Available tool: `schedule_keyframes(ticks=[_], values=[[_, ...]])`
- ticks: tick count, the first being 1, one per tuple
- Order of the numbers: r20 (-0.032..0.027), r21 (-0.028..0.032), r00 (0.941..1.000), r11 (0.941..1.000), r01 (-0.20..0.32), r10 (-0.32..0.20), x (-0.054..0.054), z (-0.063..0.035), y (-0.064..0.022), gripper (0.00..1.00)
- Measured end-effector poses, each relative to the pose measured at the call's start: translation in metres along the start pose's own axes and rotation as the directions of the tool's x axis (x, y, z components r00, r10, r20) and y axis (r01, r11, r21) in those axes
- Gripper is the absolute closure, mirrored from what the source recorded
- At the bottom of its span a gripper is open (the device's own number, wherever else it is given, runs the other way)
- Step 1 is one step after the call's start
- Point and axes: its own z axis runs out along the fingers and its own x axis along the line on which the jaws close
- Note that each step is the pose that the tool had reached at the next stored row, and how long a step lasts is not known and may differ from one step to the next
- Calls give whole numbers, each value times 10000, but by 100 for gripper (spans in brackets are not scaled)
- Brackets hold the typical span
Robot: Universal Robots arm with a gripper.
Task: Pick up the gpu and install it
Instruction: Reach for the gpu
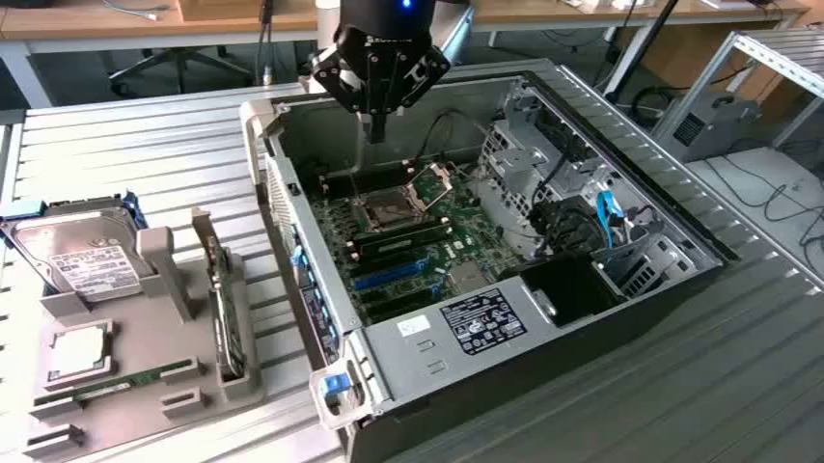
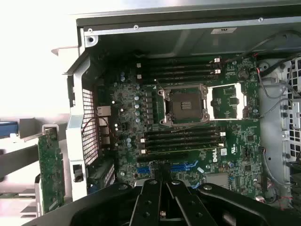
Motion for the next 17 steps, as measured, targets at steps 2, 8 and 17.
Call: schedule_keyframes(ticks=[2,8,17], values=[[0,0,10000,10000,0,0,23,0,-2,89],[0,5,10000,10000,2,-2,46,-1,-3,89],[0,10,10000,10000,0,0,75,-2,-6,89]])
